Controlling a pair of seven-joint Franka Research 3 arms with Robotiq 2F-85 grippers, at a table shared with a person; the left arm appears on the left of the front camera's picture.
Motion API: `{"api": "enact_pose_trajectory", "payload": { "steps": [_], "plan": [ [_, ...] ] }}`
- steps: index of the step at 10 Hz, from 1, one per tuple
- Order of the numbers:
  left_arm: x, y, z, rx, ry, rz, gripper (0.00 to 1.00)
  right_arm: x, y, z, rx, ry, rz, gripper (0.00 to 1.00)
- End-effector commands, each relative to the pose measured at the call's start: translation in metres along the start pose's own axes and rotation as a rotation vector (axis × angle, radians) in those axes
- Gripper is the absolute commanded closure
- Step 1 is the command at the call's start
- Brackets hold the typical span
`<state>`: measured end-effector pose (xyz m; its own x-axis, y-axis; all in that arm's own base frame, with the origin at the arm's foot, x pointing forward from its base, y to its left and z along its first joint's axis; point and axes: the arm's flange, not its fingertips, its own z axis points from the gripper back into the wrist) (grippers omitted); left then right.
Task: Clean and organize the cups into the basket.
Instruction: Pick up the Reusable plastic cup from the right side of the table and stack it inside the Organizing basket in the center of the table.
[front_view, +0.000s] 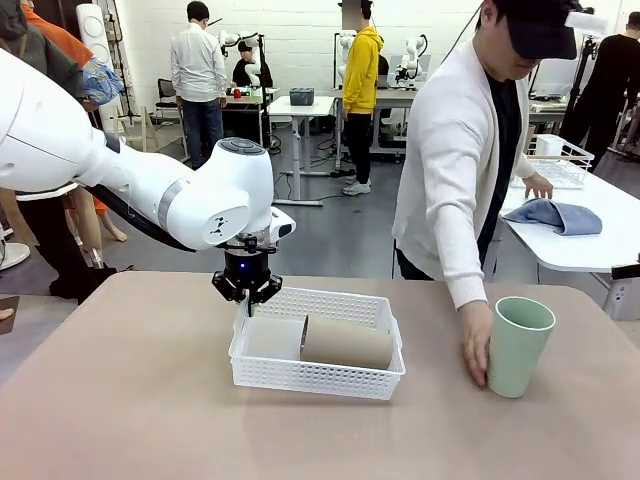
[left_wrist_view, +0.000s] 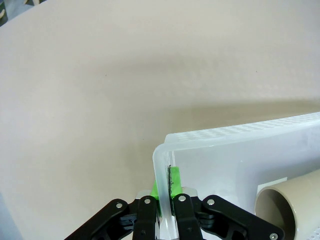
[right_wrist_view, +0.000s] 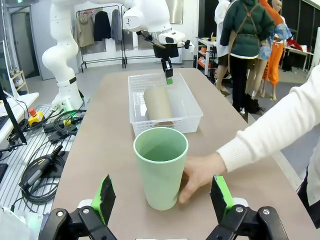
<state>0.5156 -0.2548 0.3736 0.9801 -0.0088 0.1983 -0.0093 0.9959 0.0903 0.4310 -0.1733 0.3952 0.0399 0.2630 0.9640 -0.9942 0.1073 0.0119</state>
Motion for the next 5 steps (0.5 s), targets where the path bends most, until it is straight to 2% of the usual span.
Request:
{"api": "enact_pose_trajectory", "payload": {
  "steps": [1,5],
  "plan": [
    [0.0003,-0.0006,0.001,-0.002,-0.001,0.0,1.0,-0.0001,0.004,-0.0033,-0.009,0.006,0.0,0.0],
    [0.0003,-0.0006,0.001,-0.002,-0.001,0.0,1.0,-0.0001,0.004,-0.0033,-0.009,0.006,0.0,0.0]
  ]
}}
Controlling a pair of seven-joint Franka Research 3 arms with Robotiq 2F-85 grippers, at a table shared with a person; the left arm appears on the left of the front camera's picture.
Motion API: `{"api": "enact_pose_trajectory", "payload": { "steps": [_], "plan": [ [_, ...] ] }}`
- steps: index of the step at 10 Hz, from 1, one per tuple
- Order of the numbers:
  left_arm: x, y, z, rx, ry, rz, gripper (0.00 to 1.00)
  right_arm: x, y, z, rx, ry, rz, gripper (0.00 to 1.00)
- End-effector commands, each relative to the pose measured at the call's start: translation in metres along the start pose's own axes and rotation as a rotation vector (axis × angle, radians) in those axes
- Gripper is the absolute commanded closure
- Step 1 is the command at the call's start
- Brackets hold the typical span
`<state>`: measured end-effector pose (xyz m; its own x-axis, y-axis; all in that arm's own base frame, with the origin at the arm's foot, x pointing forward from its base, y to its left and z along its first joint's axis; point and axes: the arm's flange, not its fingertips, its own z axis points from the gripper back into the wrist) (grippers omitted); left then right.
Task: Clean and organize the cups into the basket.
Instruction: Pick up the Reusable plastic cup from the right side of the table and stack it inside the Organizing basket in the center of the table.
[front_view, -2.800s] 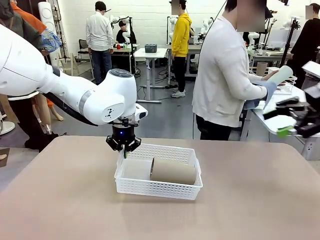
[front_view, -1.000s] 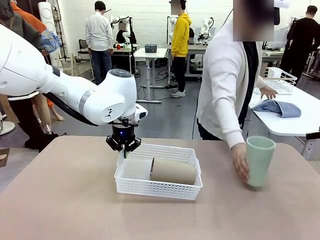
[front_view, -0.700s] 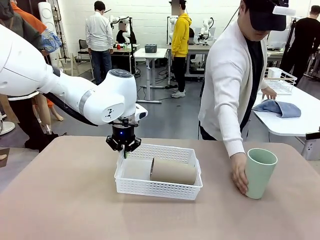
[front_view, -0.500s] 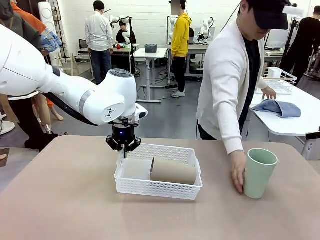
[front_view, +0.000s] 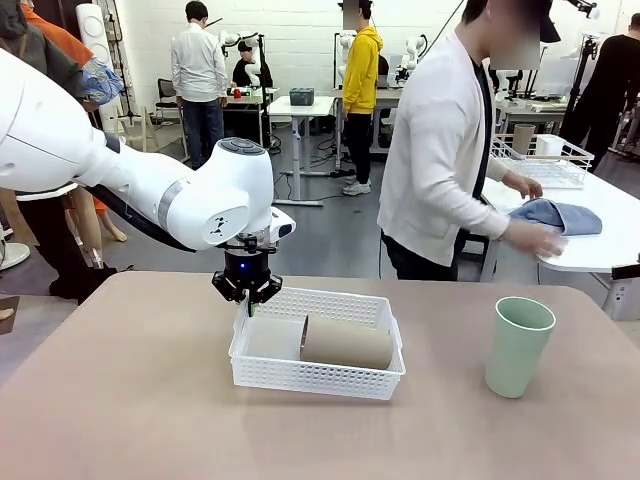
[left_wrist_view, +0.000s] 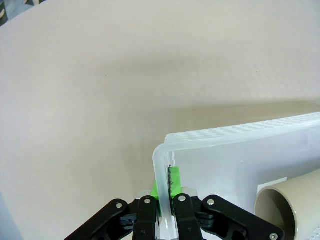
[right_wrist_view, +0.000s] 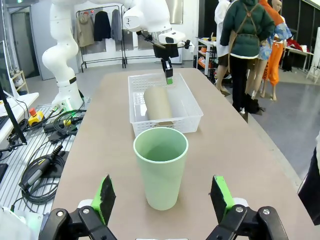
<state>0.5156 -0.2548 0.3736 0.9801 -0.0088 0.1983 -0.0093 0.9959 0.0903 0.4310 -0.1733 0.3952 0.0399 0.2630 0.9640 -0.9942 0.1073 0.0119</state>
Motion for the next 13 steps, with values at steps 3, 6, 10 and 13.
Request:
{"api": "enact_pose_trajectory", "payload": {
  "steps": [3,6,10,13],
  "plan": [
    [0.0,-0.001,0.001,-0.002,-0.001,0.0,1.0,0.0,0.004,-0.003,-0.009,0.006,0.0,0.0],
    [0.0,-0.001,0.001,-0.002,-0.001,0.0,1.0,-0.035,-0.014,-0.036,0.014,0.051,-0.01,0.0],
    [0.0,-0.001,0.001,-0.002,-0.001,0.0,1.0,-0.074,-0.039,-0.079,0.04,0.102,-0.081,0.0],
    [0.0,-0.001,0.001,-0.002,-0.001,0.0,1.0,-0.088,-0.044,-0.098,0.075,0.131,-0.104,0.0]
  ]
}}
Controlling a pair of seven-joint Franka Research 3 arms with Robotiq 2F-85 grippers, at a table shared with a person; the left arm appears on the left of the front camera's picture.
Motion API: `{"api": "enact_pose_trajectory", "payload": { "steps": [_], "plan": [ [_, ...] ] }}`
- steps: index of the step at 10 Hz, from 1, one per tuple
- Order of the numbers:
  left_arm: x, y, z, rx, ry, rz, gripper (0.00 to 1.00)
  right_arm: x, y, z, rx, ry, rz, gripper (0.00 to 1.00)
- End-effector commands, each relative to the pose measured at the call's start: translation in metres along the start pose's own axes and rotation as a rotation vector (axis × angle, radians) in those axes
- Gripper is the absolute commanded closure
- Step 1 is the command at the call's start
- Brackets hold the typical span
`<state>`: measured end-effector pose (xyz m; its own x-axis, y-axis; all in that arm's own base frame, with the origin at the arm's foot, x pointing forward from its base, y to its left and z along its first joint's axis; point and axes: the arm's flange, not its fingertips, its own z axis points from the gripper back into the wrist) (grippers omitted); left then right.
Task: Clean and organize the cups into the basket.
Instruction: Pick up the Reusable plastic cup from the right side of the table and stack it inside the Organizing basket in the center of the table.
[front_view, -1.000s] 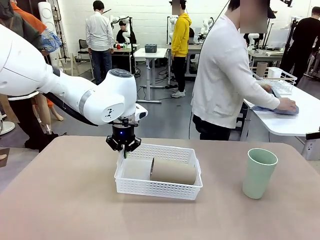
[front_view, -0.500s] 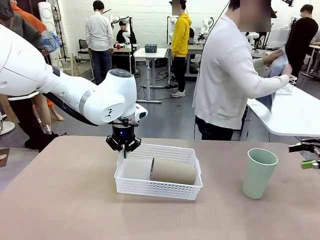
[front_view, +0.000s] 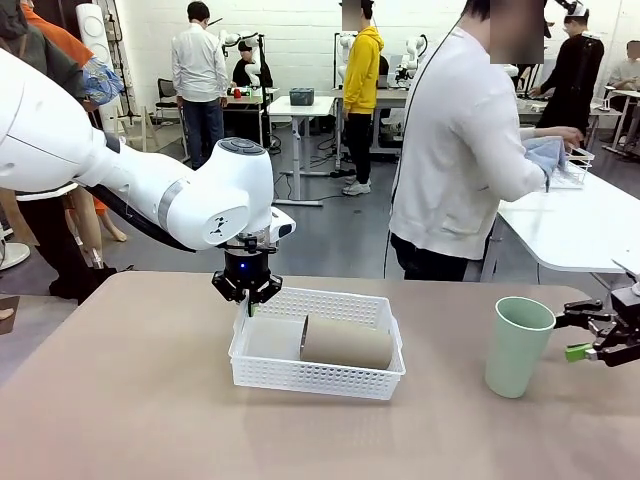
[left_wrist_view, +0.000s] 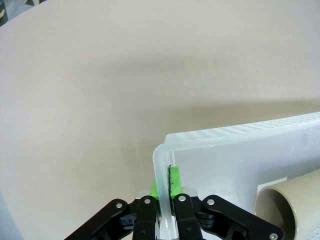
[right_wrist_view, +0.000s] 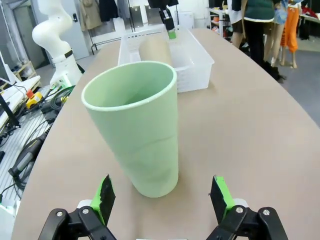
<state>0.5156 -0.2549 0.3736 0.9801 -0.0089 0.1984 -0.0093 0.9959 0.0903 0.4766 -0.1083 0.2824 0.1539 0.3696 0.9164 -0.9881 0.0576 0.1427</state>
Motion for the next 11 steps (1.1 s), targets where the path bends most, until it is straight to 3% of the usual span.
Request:
{"api": "enact_pose_trajectory", "payload": {
  "steps": [1,2,7,11],
  "plan": [
    [0.0,-0.001,0.001,-0.002,-0.001,0.0,1.0,0.008,0.002,0.003,-0.045,0.0,-0.007,0.0],
    [0.0,-0.001,0.001,-0.002,-0.001,0.0,1.0,0.0,0.0,0.0,0.0,0.0,0.0,0.0],
    [0.0,-0.001,0.001,-0.002,-0.001,0.0,1.0,0.0,0.0,0.0,-0.002,0.003,-0.001,0.0],
    [0.0,-0.001,0.001,-0.002,-0.001,0.0,1.0,-0.026,-0.009,-0.014,0.014,-0.013,0.099,0.0]
  ]
}}
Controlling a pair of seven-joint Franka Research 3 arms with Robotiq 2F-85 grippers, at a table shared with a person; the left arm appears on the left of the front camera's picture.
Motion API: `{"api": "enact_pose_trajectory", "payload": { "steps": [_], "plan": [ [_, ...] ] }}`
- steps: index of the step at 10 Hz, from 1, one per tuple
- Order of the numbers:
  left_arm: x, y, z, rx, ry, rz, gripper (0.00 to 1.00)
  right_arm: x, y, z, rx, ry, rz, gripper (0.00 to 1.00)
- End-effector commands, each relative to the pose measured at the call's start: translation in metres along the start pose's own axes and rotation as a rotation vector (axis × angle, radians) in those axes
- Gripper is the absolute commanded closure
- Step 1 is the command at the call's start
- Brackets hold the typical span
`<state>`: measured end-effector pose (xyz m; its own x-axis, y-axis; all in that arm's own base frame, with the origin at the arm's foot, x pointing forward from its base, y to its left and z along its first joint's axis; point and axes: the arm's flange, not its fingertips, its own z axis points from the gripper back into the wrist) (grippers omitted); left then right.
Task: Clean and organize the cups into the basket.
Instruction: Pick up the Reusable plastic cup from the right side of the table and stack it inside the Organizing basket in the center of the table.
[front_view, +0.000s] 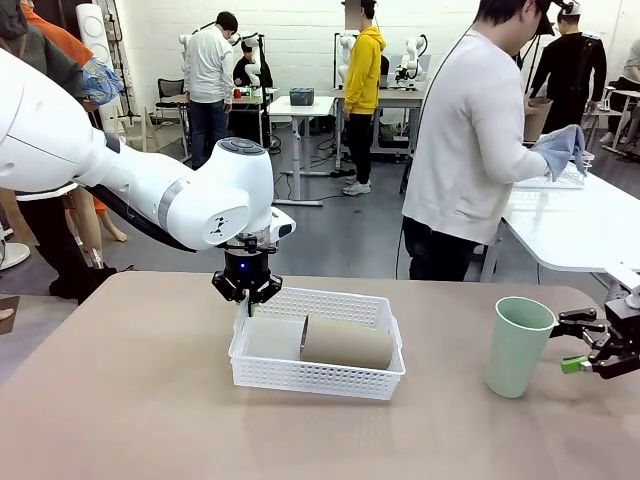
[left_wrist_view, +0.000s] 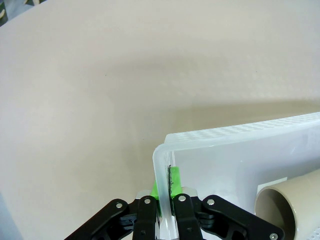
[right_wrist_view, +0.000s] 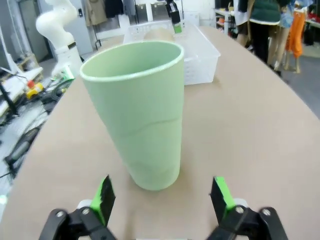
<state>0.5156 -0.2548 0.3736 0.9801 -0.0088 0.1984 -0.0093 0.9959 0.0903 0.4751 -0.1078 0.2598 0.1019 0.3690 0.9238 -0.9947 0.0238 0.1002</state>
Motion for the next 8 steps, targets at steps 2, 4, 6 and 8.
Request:
{"api": "enact_pose_trajectory", "payload": {
  "steps": [2,4,6,8],
  "plan": [
    [0.0,-0.001,0.001,-0.002,-0.001,0.0,1.0,-0.008,-0.014,-0.02,0.031,-0.017,0.103,0.0],
    [0.0,-0.001,0.001,-0.002,-0.001,0.0,1.0,-0.004,-0.02,-0.039,0.065,-0.031,0.166,0.0],
    [0.0,-0.001,0.001,-0.002,-0.001,0.0,1.0,-0.002,-0.028,-0.055,0.117,-0.035,0.144,0.0],
    [0.0,-0.001,0.001,-0.002,-0.001,0.0,1.0,0.002,-0.029,-0.067,0.18,-0.037,0.125,0.0]
  ]
}}
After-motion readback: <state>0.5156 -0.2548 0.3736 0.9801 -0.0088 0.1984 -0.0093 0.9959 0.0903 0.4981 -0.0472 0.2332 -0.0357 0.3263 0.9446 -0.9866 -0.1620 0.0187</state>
